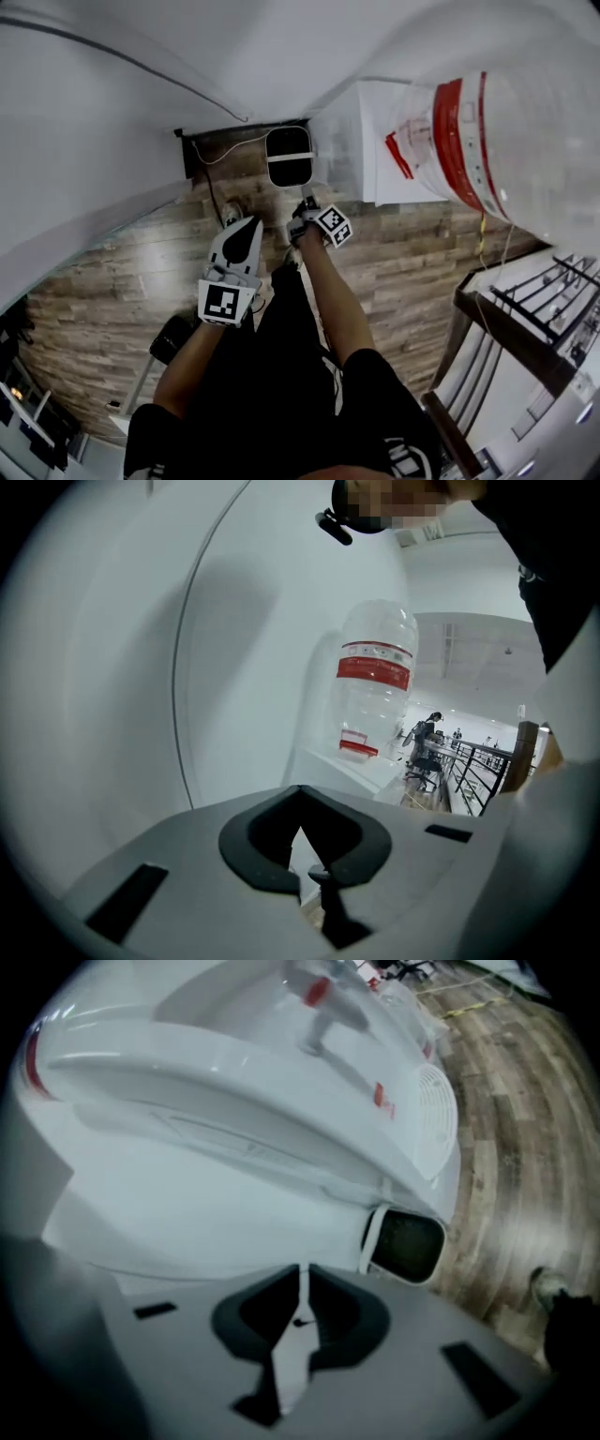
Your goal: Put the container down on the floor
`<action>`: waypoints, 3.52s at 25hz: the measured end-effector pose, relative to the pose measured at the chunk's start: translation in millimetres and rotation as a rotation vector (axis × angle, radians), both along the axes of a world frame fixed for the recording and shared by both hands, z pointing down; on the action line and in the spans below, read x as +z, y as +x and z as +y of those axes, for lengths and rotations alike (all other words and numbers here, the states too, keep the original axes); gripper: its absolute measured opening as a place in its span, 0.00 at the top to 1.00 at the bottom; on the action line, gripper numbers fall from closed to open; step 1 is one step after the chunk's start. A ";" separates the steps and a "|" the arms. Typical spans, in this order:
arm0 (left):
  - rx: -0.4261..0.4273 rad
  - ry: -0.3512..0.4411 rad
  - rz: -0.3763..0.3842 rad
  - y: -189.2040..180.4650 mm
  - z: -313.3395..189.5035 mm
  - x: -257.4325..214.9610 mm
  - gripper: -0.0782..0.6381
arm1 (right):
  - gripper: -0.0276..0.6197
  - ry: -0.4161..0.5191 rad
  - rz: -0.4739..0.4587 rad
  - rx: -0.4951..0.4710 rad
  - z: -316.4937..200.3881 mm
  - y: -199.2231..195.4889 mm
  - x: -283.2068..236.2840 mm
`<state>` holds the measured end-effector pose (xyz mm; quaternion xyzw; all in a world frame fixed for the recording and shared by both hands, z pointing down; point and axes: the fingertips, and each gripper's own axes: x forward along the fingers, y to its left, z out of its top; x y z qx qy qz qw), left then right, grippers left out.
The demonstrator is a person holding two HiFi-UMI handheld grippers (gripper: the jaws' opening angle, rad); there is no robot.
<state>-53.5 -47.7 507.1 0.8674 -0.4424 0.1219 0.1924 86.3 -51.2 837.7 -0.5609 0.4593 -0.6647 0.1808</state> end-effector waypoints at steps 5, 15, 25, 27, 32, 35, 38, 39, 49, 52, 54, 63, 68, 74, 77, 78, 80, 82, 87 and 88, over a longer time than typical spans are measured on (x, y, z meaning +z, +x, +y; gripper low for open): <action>0.029 0.078 -0.006 10.3 0.2 -34.9 0.85 | 0.89 0.062 0.087 -0.190 -11.5 -6.8 -79.5; 0.017 0.156 -0.015 11.0 16.6 -109.0 0.85 | 0.90 0.166 0.288 -0.378 2.4 16.9 -232.9; -0.008 0.218 -0.017 17.6 14.5 -169.1 0.85 | 0.91 0.372 0.606 -0.564 -12.2 29.2 -352.3; -0.005 0.230 -0.017 19.6 15.0 -175.8 0.85 | 0.91 0.410 0.642 -0.599 -10.3 26.6 -370.0; -0.001 0.254 0.002 25.0 14.9 -194.6 0.85 | 0.91 0.483 0.767 -0.647 -4.4 24.4 -407.8; 0.013 0.284 0.010 30.5 17.2 -207.4 0.85 | 0.91 0.514 0.821 -0.636 2.3 27.6 -427.5; 0.034 0.303 0.020 37.0 22.8 -214.9 0.85 | 0.91 0.541 0.873 -0.626 13.3 31.4 -443.5; 0.040 0.309 0.021 38.5 25.0 -215.6 0.85 | 0.91 0.548 0.884 -0.623 17.4 32.2 -447.7; 0.055 0.302 0.009 42.6 48.8 -206.0 0.85 | 0.91 0.588 0.934 -0.604 64.4 29.4 -468.3; 0.058 0.298 0.005 43.2 54.8 -203.7 0.85 | 0.91 0.578 0.918 -0.604 73.9 27.2 -464.2; 0.063 0.301 0.007 44.4 58.3 -203.9 0.85 | 0.91 0.578 0.906 -0.606 77.6 24.7 -464.1; 0.073 0.313 0.008 44.9 64.3 -203.5 0.85 | 0.91 0.613 0.896 -0.596 84.8 16.9 -471.5; 0.073 0.300 0.013 43.3 65.0 -201.3 0.85 | 0.91 0.606 0.907 -0.597 86.3 14.2 -470.0; 0.078 0.276 0.026 45.9 67.2 -198.0 0.85 | 0.91 0.591 0.928 -0.610 87.5 13.4 -465.5; 0.076 0.277 0.029 45.4 66.6 -199.5 0.85 | 0.91 0.590 0.929 -0.612 86.8 11.8 -465.3; 0.078 0.280 0.027 45.3 66.3 -199.5 0.85 | 0.91 0.591 0.930 -0.612 86.7 11.2 -465.6; 0.082 0.288 0.024 45.5 66.6 -198.5 0.85 | 0.91 0.597 0.935 -0.612 86.9 10.3 -466.0; 0.086 0.286 0.022 45.3 67.2 -197.1 0.85 | 0.91 0.597 0.933 -0.615 87.6 8.7 -464.7; 0.089 0.279 0.026 44.2 67.5 -194.7 0.85 | 0.91 0.589 0.926 -0.627 90.4 3.6 -462.7; 0.090 0.280 0.024 44.2 66.7 -194.8 0.85 | 0.91 0.589 0.926 -0.627 90.1 3.4 -462.9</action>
